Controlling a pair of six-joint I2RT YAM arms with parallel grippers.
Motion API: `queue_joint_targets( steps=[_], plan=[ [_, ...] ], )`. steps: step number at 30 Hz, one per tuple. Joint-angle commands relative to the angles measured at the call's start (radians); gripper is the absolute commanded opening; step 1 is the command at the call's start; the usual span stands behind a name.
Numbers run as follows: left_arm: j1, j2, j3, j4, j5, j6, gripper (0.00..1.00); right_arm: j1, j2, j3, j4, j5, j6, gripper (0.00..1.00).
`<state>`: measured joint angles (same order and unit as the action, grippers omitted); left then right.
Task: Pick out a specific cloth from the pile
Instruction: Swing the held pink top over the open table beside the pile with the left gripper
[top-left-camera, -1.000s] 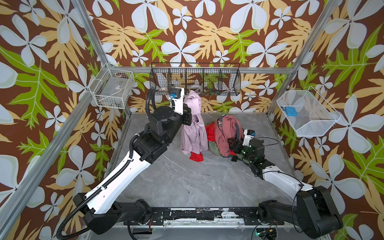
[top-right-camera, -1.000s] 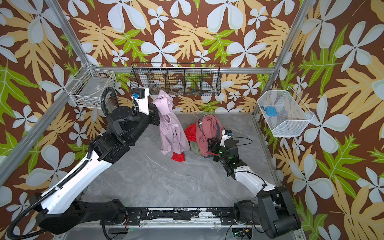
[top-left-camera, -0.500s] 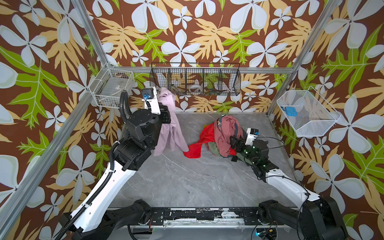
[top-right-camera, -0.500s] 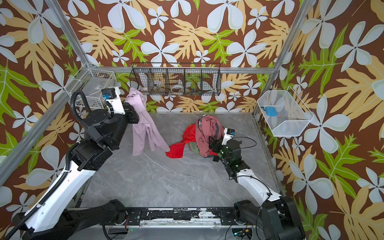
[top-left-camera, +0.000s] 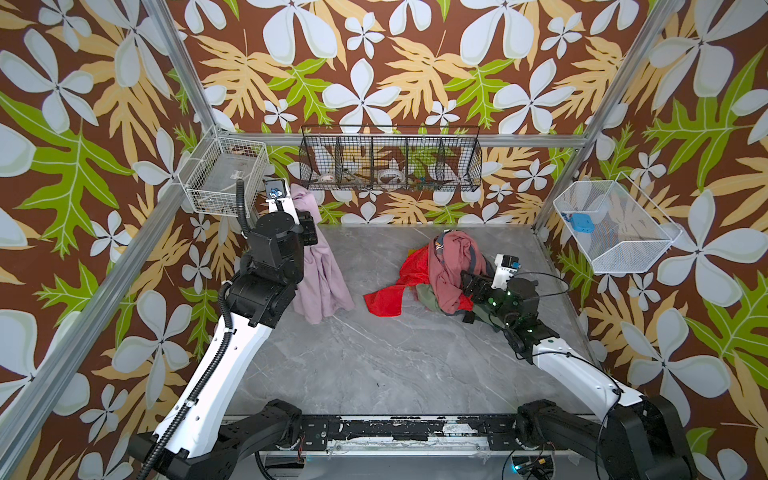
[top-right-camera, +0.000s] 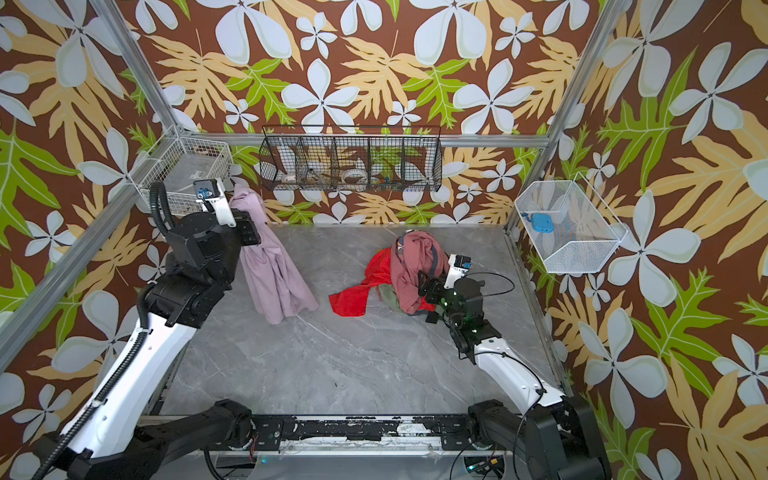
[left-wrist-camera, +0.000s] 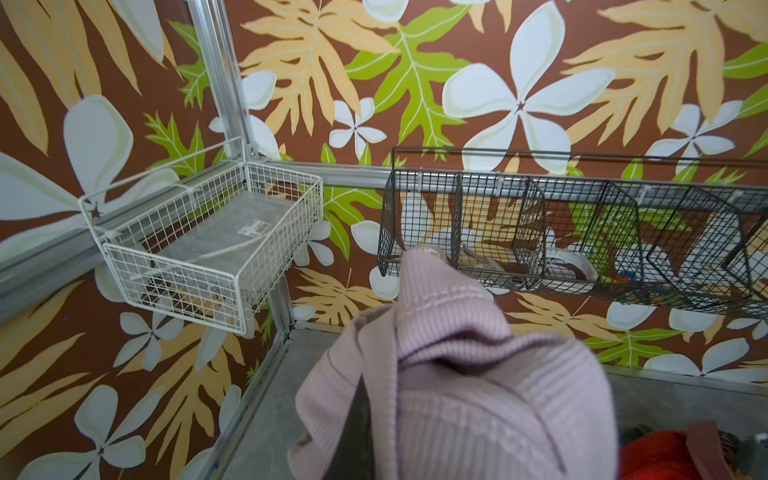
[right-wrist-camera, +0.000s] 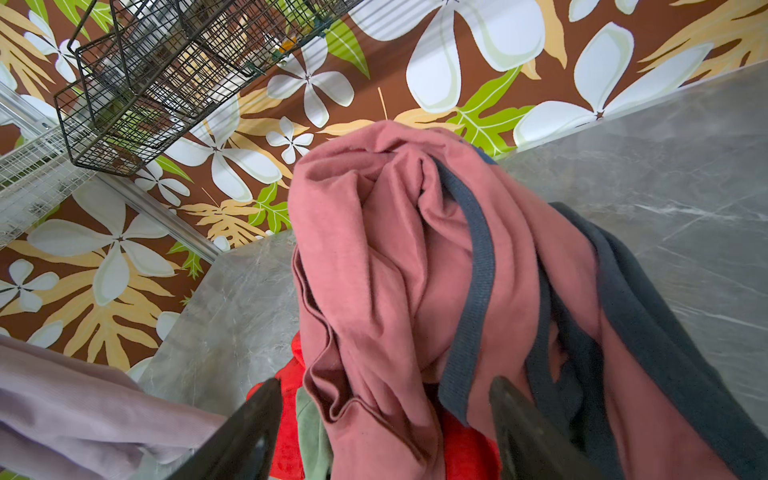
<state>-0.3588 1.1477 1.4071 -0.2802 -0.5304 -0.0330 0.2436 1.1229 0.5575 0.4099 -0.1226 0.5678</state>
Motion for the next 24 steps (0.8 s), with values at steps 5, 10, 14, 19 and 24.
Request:
queue_joint_targets(
  steps=[5,10,14,19,24],
  plan=[
    [0.011,0.075,-0.071,0.07,0.292,-0.134,0.0,0.003,-0.005,0.006,-0.012,0.015,-0.006,0.78],
    [-0.005,0.123,-0.167,0.19,0.495,-0.287,0.0,0.003,0.003,0.009,-0.011,0.011,0.002,0.78],
    [-0.097,0.18,-0.203,0.267,0.531,-0.32,0.0,0.003,0.011,0.013,-0.012,0.007,0.005,0.78],
    [-0.189,0.252,-0.16,0.345,0.626,-0.372,0.0,0.003,0.021,0.015,-0.003,0.003,0.015,0.78],
    [-0.184,0.28,-0.25,0.466,0.654,-0.49,0.0,0.004,0.023,0.012,-0.002,0.0,0.018,0.77]
  ],
)
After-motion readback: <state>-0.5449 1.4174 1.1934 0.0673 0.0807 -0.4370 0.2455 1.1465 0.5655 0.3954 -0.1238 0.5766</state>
